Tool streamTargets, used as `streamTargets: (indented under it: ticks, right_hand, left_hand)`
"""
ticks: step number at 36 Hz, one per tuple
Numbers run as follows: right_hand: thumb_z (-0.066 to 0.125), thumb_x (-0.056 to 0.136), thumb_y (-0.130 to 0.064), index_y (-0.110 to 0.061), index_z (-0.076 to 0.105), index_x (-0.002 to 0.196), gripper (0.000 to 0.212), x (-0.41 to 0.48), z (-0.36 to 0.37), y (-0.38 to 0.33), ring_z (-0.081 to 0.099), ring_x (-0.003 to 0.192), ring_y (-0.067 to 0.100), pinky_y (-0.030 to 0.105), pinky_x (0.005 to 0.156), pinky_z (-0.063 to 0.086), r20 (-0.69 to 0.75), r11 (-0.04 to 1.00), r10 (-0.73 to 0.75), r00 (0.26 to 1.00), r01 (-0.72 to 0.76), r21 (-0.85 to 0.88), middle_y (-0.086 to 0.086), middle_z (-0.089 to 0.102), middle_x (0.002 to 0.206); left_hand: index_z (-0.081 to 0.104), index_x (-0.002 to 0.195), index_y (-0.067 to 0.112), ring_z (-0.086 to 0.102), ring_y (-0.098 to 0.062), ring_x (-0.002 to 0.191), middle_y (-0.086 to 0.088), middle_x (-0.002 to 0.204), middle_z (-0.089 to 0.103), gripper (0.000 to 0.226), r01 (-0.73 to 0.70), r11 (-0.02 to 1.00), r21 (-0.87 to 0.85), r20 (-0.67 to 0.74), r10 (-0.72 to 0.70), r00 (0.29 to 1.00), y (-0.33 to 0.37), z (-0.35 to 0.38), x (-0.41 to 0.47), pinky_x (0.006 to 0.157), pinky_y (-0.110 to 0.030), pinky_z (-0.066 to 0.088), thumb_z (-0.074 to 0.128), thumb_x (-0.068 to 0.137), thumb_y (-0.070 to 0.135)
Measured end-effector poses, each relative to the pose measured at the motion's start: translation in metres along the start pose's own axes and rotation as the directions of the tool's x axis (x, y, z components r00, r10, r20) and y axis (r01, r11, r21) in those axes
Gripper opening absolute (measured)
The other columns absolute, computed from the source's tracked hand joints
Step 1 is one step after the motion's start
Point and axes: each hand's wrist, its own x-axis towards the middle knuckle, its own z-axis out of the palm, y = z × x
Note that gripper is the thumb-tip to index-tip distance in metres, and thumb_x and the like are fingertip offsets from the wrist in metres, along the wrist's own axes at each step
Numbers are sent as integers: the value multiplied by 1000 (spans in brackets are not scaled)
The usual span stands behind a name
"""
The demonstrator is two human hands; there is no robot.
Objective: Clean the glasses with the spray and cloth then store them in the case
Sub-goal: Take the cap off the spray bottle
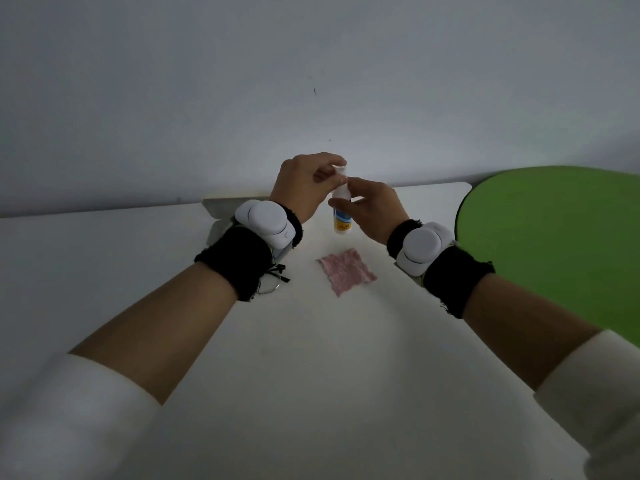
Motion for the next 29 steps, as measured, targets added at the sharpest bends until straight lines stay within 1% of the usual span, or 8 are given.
streamTargets:
  ticks: [4, 10, 12, 15, 20, 24, 29]
  right_hand:
    - [69, 88, -36, -25, 69, 115, 28, -10, -6, -1, 66, 88, 17, 29, 82, 49, -2, 1000, 4, 1000, -4, -1, -3, 73, 107]
    - [68, 89, -38, -26, 69, 115, 29, -22, -14, -3, 64, 88, 15, 28, 80, 46, -21, 1000, 16, 1000, -16, -4, -4, 73, 107]
    - [68, 89, -39, -27, 69, 115, 29, -26, -17, -3, 65, 90, 15, 28, 82, 47, -22, 1000, 19, 1000, -20, -5, -4, 73, 108]
    - [67, 88, -40, -28, 69, 114, 29, -31, -20, -3, 64, 89, 15, 28, 80, 45, -26, 1000, 25, 999, -25, -7, -5, 73, 107]
    - [66, 89, -40, -28, 70, 113, 27, -37, -23, -3, 65, 93, 18, 34, 86, 50, -35, 1000, 24, 999, -24, -11, -5, 73, 107]
    - [65, 89, -41, -29, 70, 112, 26, -39, -23, -3, 65, 92, 18, 36, 87, 51, -34, 1000, 24, 999, -24, -20, -5, 73, 108]
    - [64, 90, -39, -27, 70, 112, 26, -41, -21, -2, 66, 90, 18, 38, 88, 51, -47, 999, 29, 998, -29, -16, -5, 72, 109]
  left_hand:
    - [72, 107, 9, 68, -17, 82, -9, 92, 73, 23, -3, 1000, -15, 1, 3, 1000, 10, -1, -6, 84, -22, 53, 70, 85, 14]
    - [72, 106, 10, 65, -12, 78, -7, 91, 72, 22, -4, 1000, -31, -4, 4, 1000, 21, 3, -12, 79, -13, 51, 70, 85, 15]
    - [72, 106, 9, 64, -12, 77, -8, 90, 72, 22, -6, 999, -41, -7, 5, 1000, 25, 4, -15, 79, -14, 51, 70, 85, 14]
    - [72, 106, 9, 65, -15, 78, -7, 88, 71, 22, -7, 999, -50, -13, 6, 1000, 29, 6, -18, 81, -20, 53, 70, 85, 13]
    - [72, 105, 9, 64, -12, 75, -3, 84, 68, 22, -7, 998, -54, -20, 6, 1000, 33, 8, -21, 78, -13, 51, 71, 84, 13]
    - [72, 104, 9, 65, -14, 76, -3, 84, 68, 22, 5, 998, -58, -16, -5, 1000, 34, 8, -21, 80, -18, 53, 72, 83, 13]
    - [72, 103, 10, 64, -11, 74, -2, 83, 69, 21, 7, 999, -50, -12, -8, 1000, 33, 9, -20, 79, -16, 52, 72, 83, 14]
